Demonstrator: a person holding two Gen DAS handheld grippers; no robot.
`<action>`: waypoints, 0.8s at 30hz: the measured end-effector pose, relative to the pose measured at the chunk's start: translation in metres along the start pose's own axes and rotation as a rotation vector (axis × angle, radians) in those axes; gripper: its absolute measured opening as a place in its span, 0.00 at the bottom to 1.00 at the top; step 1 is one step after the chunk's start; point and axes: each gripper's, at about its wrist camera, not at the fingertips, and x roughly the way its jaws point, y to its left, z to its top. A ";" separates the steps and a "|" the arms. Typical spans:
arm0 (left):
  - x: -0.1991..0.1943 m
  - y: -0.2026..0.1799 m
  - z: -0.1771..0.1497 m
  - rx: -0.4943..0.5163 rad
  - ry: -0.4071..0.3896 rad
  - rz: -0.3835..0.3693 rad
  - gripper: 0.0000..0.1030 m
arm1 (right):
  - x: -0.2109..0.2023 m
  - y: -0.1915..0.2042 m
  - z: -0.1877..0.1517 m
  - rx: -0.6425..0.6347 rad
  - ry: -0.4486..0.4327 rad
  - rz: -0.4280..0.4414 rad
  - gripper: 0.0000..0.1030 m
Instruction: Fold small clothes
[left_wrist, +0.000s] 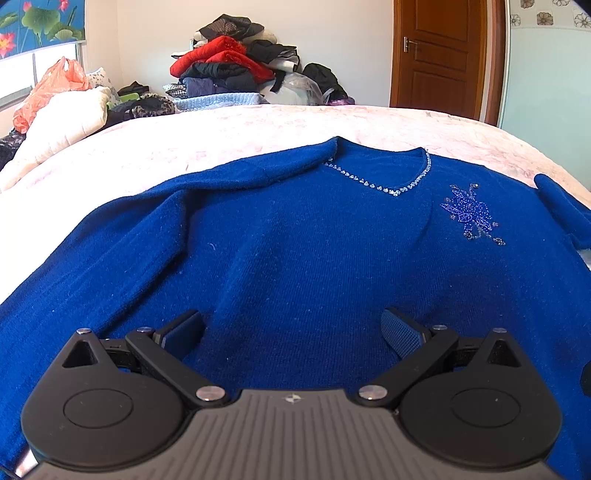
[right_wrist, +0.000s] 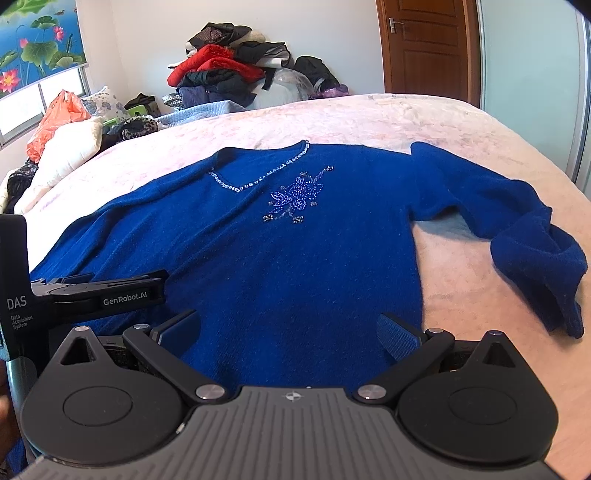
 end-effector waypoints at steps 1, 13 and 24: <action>0.000 0.000 0.000 0.002 -0.001 0.002 1.00 | 0.001 0.001 0.000 -0.001 0.002 0.001 1.00; 0.000 0.001 0.000 0.001 0.001 0.001 1.00 | -0.003 0.006 -0.001 -0.012 0.003 0.008 1.00; 0.001 0.000 0.000 0.001 0.001 0.001 1.00 | -0.004 0.004 0.000 -0.004 -0.008 0.002 1.00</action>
